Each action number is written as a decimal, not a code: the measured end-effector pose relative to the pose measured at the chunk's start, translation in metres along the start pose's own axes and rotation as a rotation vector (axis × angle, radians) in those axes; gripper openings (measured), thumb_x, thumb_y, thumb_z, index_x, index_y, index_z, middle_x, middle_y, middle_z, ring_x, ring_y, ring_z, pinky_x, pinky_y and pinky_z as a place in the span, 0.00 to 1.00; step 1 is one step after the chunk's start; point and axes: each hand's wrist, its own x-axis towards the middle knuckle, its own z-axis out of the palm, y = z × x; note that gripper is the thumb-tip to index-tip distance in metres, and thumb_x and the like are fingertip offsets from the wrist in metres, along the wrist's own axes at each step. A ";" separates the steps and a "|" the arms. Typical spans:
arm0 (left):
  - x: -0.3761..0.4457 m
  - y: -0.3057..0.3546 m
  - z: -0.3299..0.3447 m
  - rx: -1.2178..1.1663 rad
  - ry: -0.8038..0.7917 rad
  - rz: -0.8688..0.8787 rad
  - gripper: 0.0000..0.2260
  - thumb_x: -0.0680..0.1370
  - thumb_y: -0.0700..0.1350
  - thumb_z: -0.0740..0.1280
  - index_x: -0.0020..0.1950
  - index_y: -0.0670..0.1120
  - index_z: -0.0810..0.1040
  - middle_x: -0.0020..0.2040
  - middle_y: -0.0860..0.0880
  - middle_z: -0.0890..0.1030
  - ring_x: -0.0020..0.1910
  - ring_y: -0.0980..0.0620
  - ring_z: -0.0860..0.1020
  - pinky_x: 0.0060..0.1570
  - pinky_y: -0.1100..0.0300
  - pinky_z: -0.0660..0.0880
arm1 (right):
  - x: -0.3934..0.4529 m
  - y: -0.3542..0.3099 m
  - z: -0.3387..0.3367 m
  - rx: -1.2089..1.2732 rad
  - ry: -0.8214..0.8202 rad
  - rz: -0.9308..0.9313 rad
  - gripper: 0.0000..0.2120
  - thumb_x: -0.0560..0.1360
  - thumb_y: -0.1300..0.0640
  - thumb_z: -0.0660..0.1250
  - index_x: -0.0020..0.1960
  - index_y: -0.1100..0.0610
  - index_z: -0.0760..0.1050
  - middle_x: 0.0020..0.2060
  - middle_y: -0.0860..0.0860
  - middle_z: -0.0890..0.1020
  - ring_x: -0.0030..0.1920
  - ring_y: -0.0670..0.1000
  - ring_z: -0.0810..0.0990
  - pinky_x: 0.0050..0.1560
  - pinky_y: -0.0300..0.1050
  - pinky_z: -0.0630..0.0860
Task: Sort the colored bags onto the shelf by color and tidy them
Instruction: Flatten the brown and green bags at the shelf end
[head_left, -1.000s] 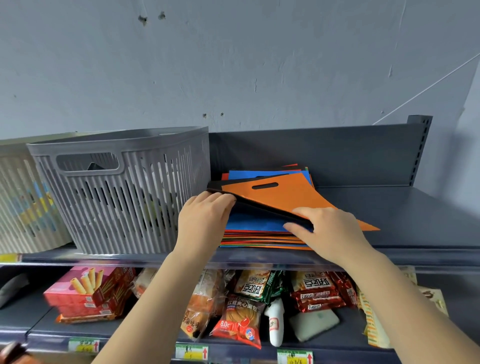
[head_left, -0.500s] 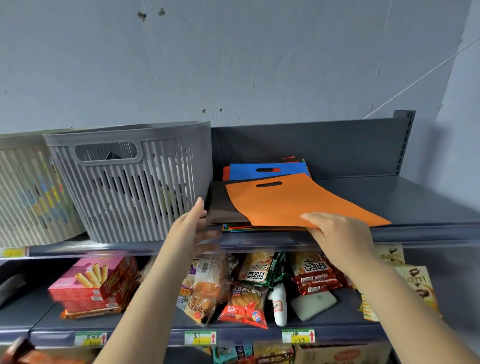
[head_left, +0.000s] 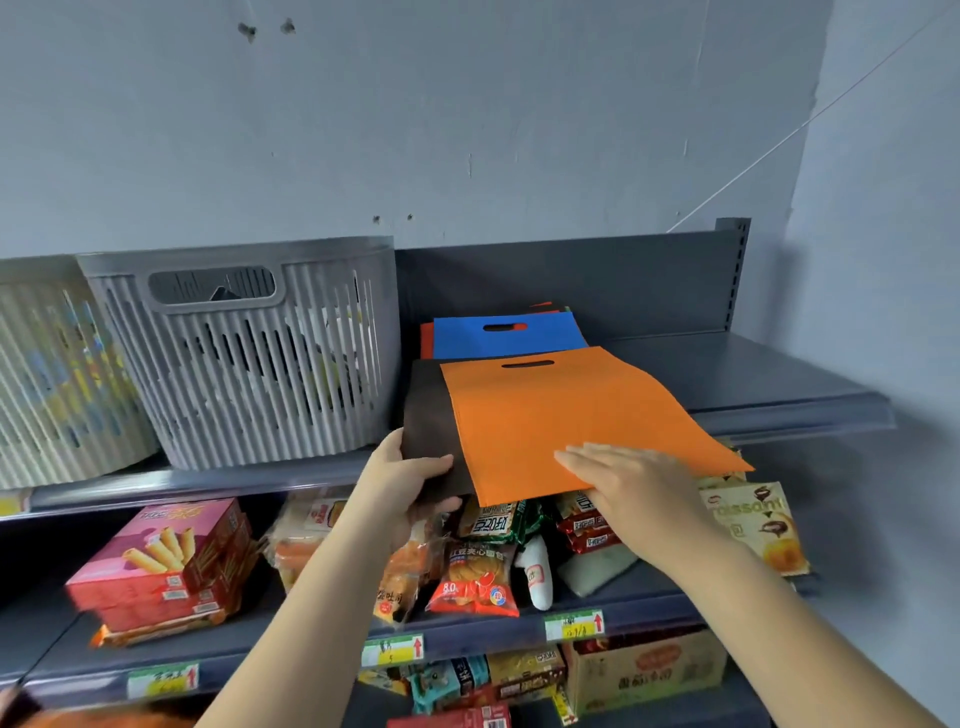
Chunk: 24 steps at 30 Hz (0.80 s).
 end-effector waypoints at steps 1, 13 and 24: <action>-0.003 -0.005 0.000 -0.010 -0.003 0.013 0.13 0.78 0.34 0.65 0.61 0.43 0.72 0.53 0.43 0.80 0.40 0.47 0.80 0.23 0.63 0.75 | -0.001 -0.006 0.000 0.010 -0.018 -0.004 0.32 0.46 0.64 0.84 0.49 0.53 0.84 0.43 0.47 0.86 0.42 0.48 0.85 0.36 0.46 0.81; -0.033 -0.041 -0.006 0.016 0.003 0.095 0.23 0.74 0.32 0.67 0.65 0.50 0.68 0.55 0.42 0.77 0.27 0.47 0.77 0.21 0.61 0.72 | -0.032 -0.034 -0.023 0.164 -0.319 0.191 0.37 0.76 0.30 0.39 0.68 0.49 0.72 0.64 0.45 0.75 0.66 0.47 0.73 0.69 0.48 0.62; -0.086 -0.110 -0.035 -0.011 -0.135 -0.035 0.29 0.76 0.31 0.65 0.69 0.57 0.65 0.59 0.46 0.77 0.35 0.46 0.80 0.23 0.59 0.76 | -0.109 0.004 -0.059 1.305 -0.408 1.454 0.11 0.72 0.64 0.69 0.55 0.58 0.77 0.45 0.55 0.85 0.46 0.53 0.82 0.39 0.44 0.79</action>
